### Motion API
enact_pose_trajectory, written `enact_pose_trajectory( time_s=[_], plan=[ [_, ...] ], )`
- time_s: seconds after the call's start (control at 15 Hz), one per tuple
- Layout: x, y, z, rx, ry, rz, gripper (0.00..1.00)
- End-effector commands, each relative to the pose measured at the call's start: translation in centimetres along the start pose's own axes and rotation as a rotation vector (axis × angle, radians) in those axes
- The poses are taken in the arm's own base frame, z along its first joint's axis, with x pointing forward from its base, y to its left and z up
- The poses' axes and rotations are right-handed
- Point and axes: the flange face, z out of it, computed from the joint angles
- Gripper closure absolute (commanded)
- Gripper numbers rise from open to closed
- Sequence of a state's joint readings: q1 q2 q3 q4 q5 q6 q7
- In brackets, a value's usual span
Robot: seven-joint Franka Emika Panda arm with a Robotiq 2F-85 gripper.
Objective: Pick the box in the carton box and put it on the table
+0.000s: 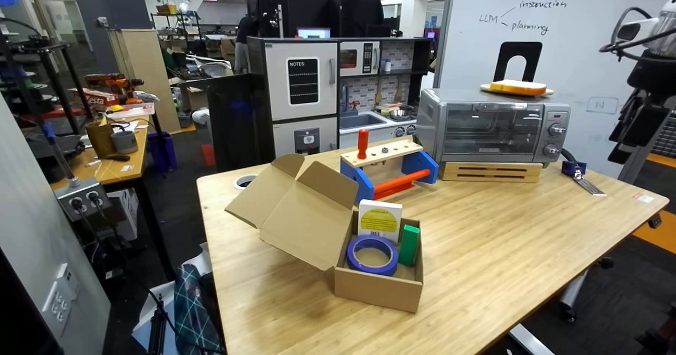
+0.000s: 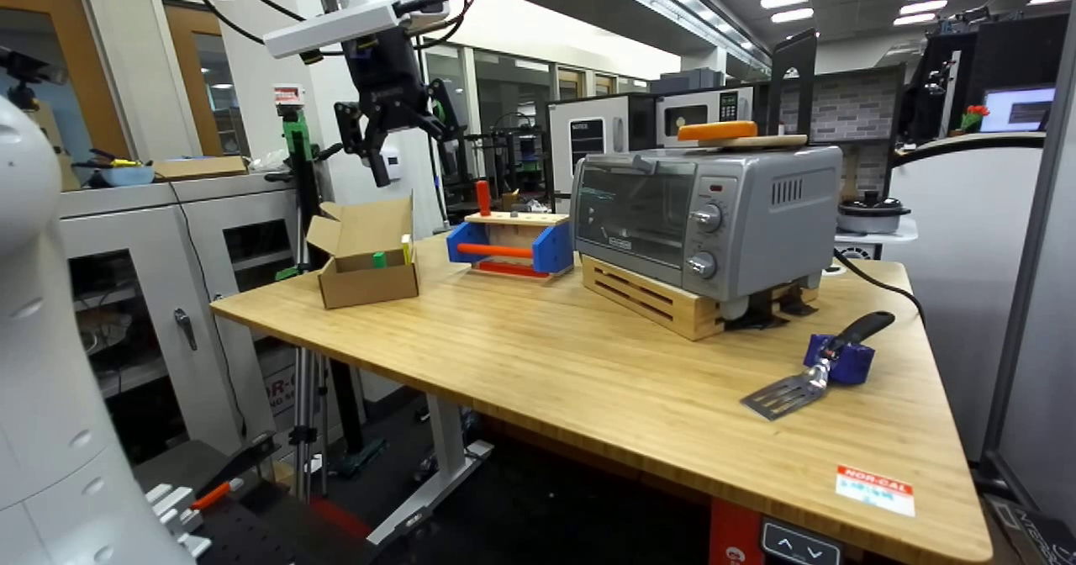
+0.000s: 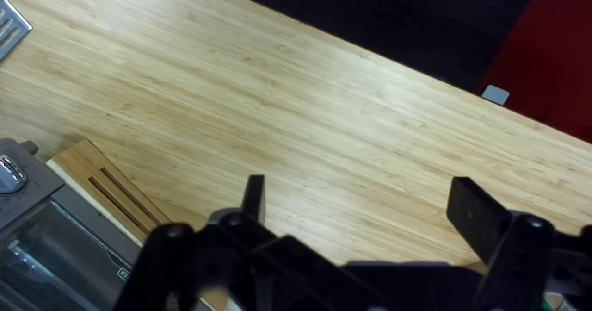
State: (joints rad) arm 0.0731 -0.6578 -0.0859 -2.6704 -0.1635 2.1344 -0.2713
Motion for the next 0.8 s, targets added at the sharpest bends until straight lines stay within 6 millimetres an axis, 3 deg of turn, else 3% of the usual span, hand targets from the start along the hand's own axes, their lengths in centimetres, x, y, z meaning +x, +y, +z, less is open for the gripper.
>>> enact_pose_trajectory(
  time_s=[0.0, 0.27, 0.53, 0.73],
  plan=[
    [0.0, 0.2, -0.2, 0.019, 0.011, -0.004, 0.00],
    [2.0, -0.8, -0.8, 0.054, 0.048, -0.032, 0.00],
    [5.9, -2.8, -1.7, 0.062, 0.073, -0.101, 0.00],
    [9.0, -4.0, -1.3, 0.053, 0.063, -0.156, 0.00]
  ],
)
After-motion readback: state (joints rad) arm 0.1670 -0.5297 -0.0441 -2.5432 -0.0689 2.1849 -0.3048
